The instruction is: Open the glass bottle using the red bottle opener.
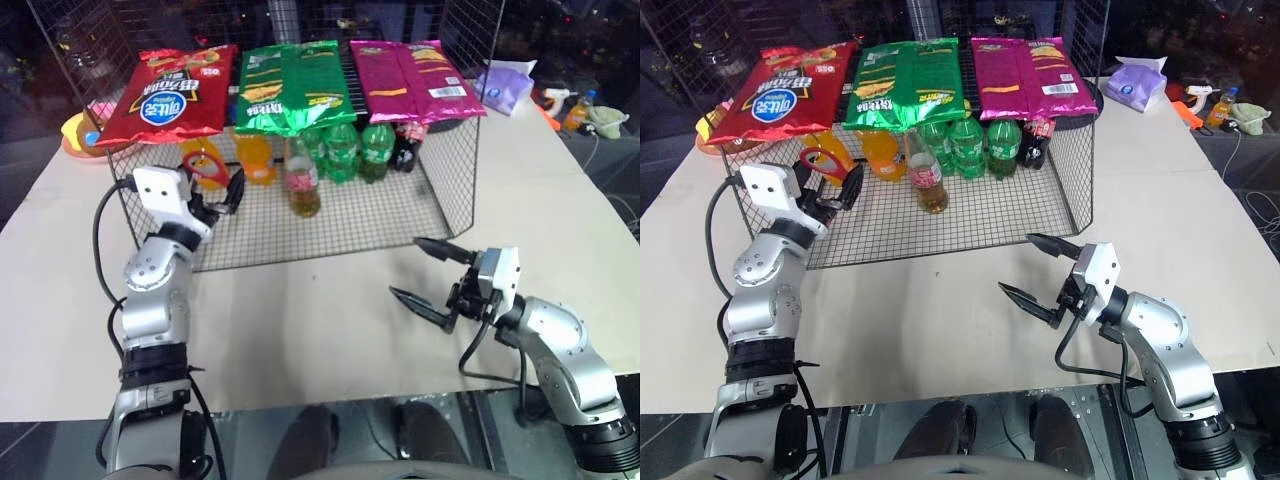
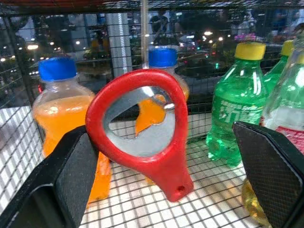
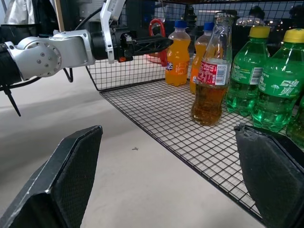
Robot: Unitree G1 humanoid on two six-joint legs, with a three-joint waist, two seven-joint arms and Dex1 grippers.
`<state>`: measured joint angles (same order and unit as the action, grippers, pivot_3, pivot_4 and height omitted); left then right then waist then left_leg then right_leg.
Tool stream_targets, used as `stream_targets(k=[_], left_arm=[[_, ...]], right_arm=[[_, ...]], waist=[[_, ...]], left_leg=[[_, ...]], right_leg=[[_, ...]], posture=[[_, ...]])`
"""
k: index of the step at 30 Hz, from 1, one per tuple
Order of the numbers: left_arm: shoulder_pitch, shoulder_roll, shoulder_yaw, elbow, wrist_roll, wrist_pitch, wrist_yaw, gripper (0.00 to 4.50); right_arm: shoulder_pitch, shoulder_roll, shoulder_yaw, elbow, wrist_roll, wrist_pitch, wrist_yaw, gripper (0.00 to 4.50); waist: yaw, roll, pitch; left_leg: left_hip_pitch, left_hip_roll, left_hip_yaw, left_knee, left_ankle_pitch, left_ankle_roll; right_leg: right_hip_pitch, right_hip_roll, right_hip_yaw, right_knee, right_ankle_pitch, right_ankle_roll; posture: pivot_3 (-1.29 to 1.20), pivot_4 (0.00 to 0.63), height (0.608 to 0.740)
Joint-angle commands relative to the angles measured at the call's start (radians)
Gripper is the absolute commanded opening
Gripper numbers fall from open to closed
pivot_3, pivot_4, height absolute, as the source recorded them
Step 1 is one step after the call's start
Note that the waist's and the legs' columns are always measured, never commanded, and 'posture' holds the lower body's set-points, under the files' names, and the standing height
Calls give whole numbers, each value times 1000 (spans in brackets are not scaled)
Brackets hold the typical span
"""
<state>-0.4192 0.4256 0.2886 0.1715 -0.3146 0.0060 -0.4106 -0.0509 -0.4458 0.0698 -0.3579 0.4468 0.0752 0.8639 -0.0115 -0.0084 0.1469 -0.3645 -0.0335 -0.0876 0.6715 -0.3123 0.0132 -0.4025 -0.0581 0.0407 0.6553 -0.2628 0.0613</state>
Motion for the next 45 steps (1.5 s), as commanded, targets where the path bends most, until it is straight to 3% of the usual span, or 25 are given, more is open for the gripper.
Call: stream_targets(k=[1,3,6,40,41,42,45], left_arm=[[-24,-3,3,-5,-6,-26,-6,4240],[-26,-4,3,-3,-7,-26,-6,3671],[-27,-4,3,4,-5,-28,-5,2280],[-28,-1,3,11,38,-109,33,2280],[-29,0,2,13,39,-110,34,2779],[-29,-1,1,14,40,-110,35,2956],[-31,-2,-4,17,44,-109,35,4324]], right_arm=[[-4,-5,-4,-20,-11,-26,4,4500],[-1,-4,-4,-21,-14,-26,4,4500],[1,-4,-4,-16,-18,-30,6,4500],[14,15,10,51,-66,-95,23,4500],[14,15,10,53,-68,-98,24,4500],[14,14,10,54,-68,-99,24,4500],[15,14,10,57,-68,-103,24,4500]], waist=[[0,0,0],[0,0,0],[0,0,0],[0,0,0],[0,0,0],[0,0,0],[0,0,0]], left_leg=[[0,0,0,0,0,0],[0,0,0,1,0,0],[0,0,1,1,0,0],[0,0,1,1,0,0],[0,0,1,1,0,0],[0,0,1,1,0,0],[0,0,1,2,0,0]], right_leg=[[0,0,0,0,0,0],[0,0,0,1,0,0],[-1,0,1,2,0,0],[-1,0,1,3,0,0],[-1,0,1,3,0,0],[-1,1,1,3,0,0],[-1,1,1,3,0,0]], posture=[[0,150,740],[0,150,740],[0,150,740],[0,150,740],[0,150,740],[0,150,740],[0,150,740]])
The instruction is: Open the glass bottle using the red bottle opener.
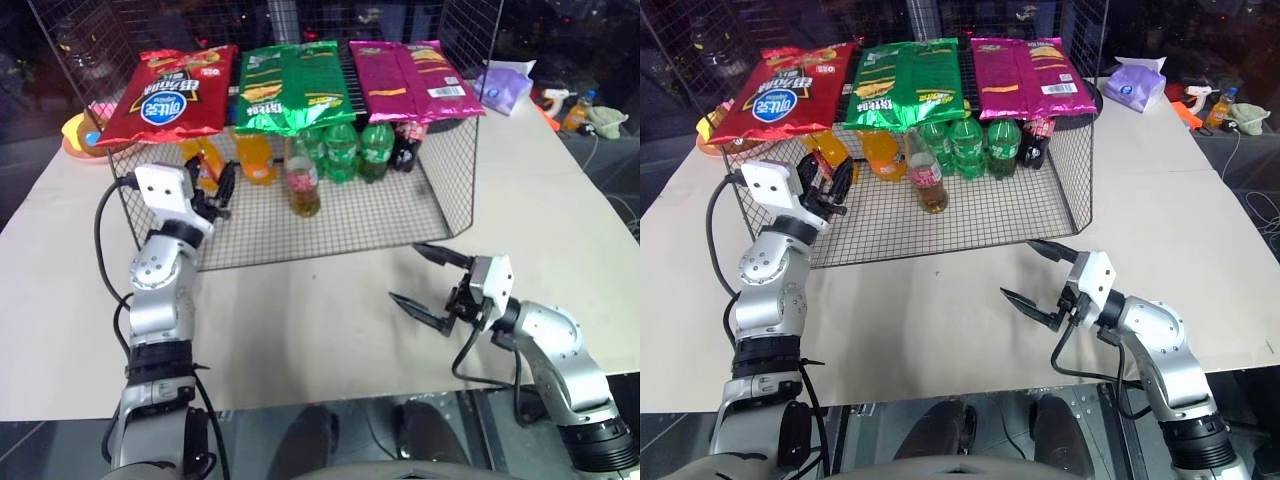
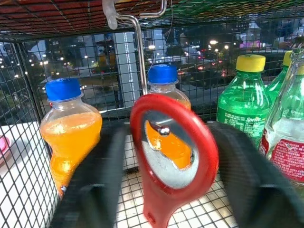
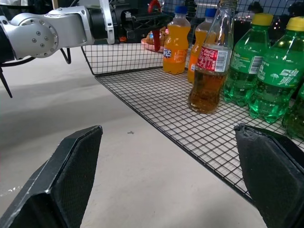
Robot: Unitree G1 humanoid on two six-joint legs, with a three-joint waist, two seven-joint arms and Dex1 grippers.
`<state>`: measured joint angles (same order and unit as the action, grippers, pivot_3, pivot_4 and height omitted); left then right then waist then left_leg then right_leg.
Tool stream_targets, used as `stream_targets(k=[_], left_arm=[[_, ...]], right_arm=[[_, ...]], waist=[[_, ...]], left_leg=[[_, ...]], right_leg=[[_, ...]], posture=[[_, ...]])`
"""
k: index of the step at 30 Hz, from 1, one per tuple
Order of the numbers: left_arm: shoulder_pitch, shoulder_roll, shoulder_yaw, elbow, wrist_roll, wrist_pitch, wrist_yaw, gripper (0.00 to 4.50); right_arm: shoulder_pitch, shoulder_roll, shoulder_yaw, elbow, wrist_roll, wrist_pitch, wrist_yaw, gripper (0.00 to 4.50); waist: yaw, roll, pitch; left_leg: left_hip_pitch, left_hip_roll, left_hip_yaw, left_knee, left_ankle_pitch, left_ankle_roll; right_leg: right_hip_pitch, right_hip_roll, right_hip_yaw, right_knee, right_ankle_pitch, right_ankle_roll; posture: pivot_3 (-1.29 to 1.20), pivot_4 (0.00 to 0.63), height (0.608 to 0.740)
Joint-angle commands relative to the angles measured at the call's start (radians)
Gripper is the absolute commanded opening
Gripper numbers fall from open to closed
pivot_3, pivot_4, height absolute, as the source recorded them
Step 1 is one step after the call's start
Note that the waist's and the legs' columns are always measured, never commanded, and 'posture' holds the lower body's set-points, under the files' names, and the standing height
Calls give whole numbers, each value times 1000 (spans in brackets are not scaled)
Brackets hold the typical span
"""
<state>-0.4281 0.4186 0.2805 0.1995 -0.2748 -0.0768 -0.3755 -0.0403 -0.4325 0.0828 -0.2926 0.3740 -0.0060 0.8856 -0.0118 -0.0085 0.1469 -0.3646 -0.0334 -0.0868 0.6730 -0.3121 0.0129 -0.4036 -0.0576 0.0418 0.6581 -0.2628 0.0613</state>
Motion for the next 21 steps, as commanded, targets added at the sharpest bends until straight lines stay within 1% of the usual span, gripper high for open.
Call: stream_targets(k=[1,15,18,20,21], left_arm=[[-23,5,3,-8,4,-26,1,4437],[-39,3,-3,16,4,-29,-3,4437],[-40,-1,-8,19,5,-30,-3,3649],[-40,-2,-9,20,4,-30,-3,2721],[-40,-3,-10,20,4,-29,-4,2189]], right_arm=[[5,0,-3,-8,4,-23,3,4500],[7,-1,-5,6,-8,-39,7,4500],[7,-2,-4,10,-10,-45,6,4500],[8,-2,-3,12,-12,-48,7,4500],[9,-2,-4,12,-13,-48,6,4500]], waist=[[0,0,0],[0,0,0],[0,0,0],[0,0,0],[0,0,0]], left_leg=[[0,0,0,0,0,0],[0,0,0,1,0,0],[0,0,0,1,0,0],[0,0,0,1,0,0],[0,0,0,1,0,0]], right_leg=[[0,0,0,0,0,0],[0,0,0,1,0,0],[0,0,0,1,0,0],[0,0,0,1,0,0],[0,0,0,1,0,0]], posture=[[0,150,740],[0,150,740],[0,150,740],[0,150,740],[0,150,740]])
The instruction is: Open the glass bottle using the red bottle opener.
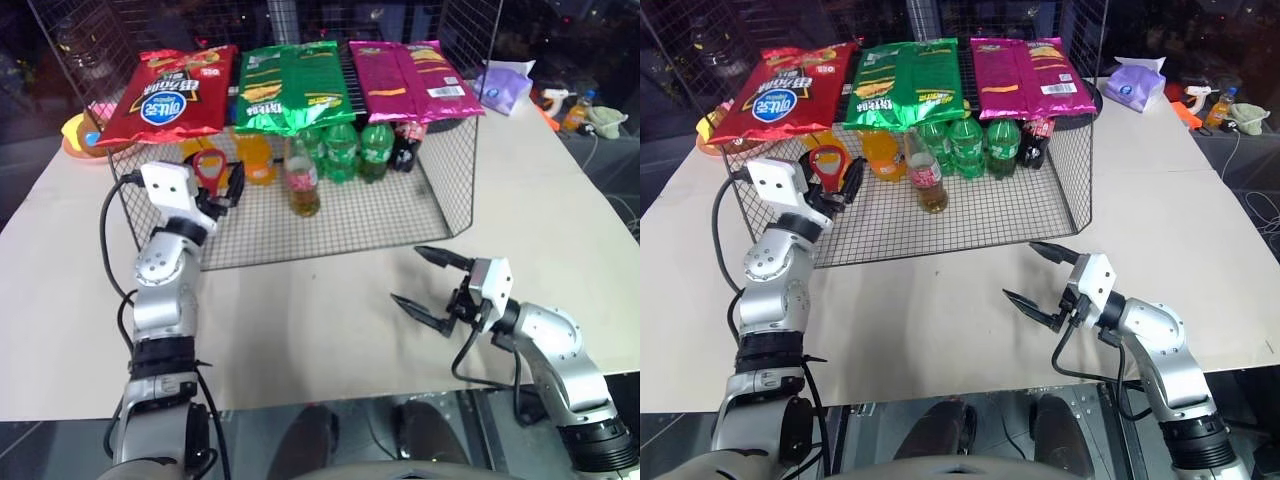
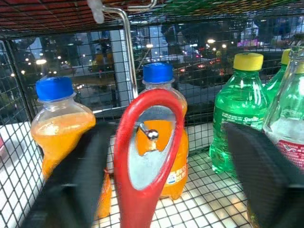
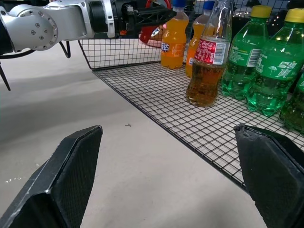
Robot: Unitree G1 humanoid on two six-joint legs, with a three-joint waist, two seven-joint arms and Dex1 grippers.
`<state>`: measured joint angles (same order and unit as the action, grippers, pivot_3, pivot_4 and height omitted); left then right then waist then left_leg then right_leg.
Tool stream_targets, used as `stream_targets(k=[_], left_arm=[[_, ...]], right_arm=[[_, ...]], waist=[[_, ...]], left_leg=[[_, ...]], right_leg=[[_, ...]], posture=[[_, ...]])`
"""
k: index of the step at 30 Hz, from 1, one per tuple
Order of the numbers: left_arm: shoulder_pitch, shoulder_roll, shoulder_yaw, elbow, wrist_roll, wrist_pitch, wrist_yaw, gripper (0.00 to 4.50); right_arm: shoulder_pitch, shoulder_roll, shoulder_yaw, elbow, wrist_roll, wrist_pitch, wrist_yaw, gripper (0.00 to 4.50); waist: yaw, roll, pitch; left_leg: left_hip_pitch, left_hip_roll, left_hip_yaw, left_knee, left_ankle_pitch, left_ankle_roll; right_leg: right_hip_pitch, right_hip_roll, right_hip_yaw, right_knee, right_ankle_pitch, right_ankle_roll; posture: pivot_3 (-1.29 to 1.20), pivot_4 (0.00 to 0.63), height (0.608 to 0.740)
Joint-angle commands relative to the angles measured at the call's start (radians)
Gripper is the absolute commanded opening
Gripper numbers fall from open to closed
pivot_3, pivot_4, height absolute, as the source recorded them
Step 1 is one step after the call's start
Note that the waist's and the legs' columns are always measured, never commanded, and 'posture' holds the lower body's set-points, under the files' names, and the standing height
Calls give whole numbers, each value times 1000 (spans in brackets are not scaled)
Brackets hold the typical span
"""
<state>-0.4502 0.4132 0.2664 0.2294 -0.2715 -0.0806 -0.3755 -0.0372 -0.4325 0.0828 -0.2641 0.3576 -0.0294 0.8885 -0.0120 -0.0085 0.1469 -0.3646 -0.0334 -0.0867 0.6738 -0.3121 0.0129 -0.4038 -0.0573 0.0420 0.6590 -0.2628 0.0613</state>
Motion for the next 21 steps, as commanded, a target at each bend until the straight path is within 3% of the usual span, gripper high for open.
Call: stream_targets(k=[1,4,5,12,21], left_arm=[[-17,1,4,-9,1,-25,-4,1707],[-16,-1,4,-6,1,-25,-5,362],[-15,-1,4,-5,1,-24,-5,106],[-17,-14,13,-13,-27,-6,-9,106],[-21,-49,55,-118,-229,88,-89,106]], right_arm=[[6,-3,-4,-16,3,-26,4,4500],[8,-5,-4,-15,0,-29,4,4500],[8,-5,-4,-15,-1,-30,4,4500],[7,-5,-1,-7,-8,-39,3,4500],[2,1,1,5,-16,-46,3,4500]], waist=[[0,0,0],[3,0,0],[4,0,0],[7,0,0],[8,-1,0]], left_leg=[[0,0,0,0,0,0],[0,0,0,0,0,0],[0,0,0,0,0,0],[-1,0,0,2,0,0],[-2,0,-1,4,0,0]], right_leg=[[0,0,0,0,0,0],[0,0,0,0,0,0],[0,0,0,0,0,0],[0,0,-1,1,0,0],[0,0,-1,1,0,0]], posture=[[0,150,740],[0,150,740],[0,150,740],[0,150,740],[0,150,740]])
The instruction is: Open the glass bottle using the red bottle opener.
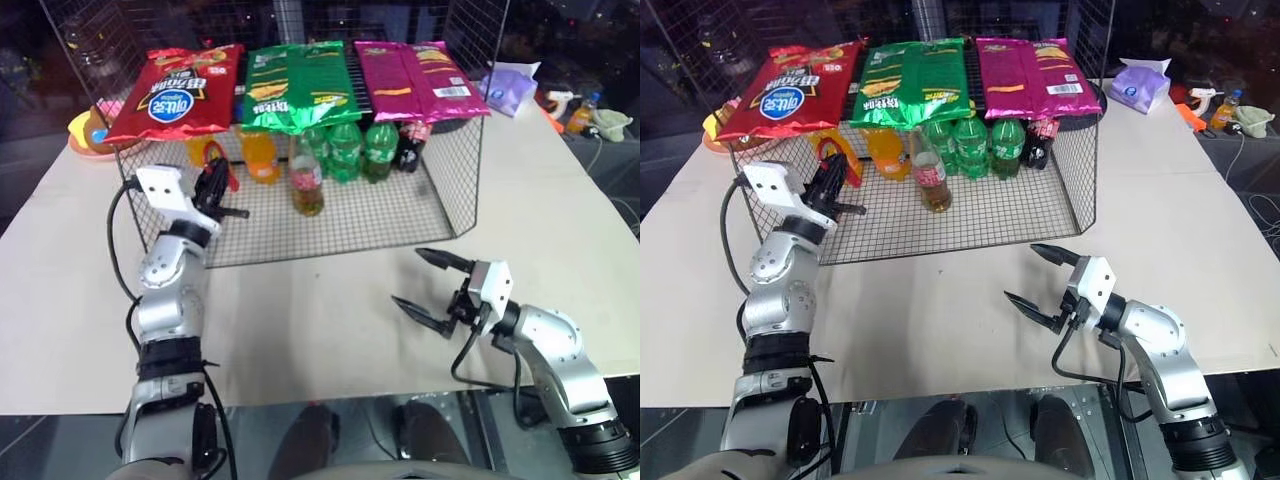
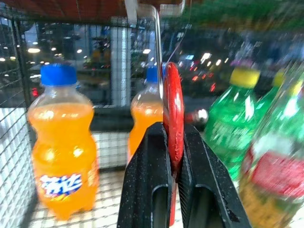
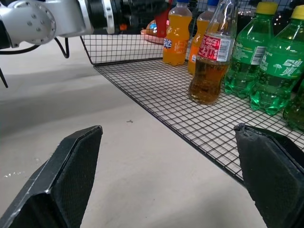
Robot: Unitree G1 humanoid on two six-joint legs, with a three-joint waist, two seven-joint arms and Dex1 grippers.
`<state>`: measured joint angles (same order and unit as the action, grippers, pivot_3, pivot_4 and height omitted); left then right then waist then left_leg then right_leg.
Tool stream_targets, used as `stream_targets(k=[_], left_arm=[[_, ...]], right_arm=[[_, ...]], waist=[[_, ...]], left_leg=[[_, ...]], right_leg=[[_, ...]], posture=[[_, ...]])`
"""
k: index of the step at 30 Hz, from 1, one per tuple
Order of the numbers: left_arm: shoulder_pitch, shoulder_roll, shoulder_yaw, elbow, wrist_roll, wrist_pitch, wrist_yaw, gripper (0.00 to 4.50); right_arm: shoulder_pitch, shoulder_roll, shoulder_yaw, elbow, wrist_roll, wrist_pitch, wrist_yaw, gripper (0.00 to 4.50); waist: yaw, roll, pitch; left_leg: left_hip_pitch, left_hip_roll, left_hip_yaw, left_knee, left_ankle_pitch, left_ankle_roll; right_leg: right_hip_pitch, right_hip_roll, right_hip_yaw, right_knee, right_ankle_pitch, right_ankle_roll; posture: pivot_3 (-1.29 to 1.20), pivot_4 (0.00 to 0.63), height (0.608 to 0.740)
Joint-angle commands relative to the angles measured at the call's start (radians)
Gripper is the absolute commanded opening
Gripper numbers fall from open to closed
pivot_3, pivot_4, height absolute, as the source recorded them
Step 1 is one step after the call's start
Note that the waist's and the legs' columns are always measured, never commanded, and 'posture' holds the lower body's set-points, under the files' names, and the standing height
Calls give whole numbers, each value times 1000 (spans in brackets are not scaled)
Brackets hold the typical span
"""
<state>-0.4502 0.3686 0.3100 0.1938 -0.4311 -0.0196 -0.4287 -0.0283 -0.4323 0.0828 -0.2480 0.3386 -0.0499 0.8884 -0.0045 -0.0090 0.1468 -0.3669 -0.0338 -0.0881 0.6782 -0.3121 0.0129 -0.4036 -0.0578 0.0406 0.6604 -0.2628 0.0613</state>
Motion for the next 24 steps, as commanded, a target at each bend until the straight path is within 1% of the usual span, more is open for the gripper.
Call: stream_targets(k=[1,8,14,19,24], left_arm=[[-21,-9,21,-91,-98,43,-44,106],[0,-12,78,-125,-264,165,-98,106],[24,8,99,-137,-351,268,-153,106],[33,22,102,-133,-388,331,-194,106],[37,22,112,-133,-397,355,-209,106]], right_arm=[[-7,1,2,-9,2,-26,4,4500],[-5,1,0,-1,-2,-33,3,4500],[-8,1,-1,1,-1,-34,1,4500],[-12,0,-1,3,0,-36,2,4500],[-14,2,-3,3,1,-36,0,4500]], waist=[[1,0,0],[0,-1,0],[-3,-1,0],[-2,-1,0],[-2,-1,0]], left_leg=[[0,0,0,0,0,0],[-2,0,-1,3,0,0],[-2,0,-1,3,0,0],[-2,0,-1,4,0,0],[-2,0,-1,4,0,0]], right_leg=[[0,0,0,0,0,0],[0,0,-1,1,0,0],[0,0,-1,1,0,0],[0,1,-1,2,0,0],[0,1,-1,2,0,0]], posture=[[0,150,740],[0,150,740],[0,150,740],[0,150,740],[0,150,740]])
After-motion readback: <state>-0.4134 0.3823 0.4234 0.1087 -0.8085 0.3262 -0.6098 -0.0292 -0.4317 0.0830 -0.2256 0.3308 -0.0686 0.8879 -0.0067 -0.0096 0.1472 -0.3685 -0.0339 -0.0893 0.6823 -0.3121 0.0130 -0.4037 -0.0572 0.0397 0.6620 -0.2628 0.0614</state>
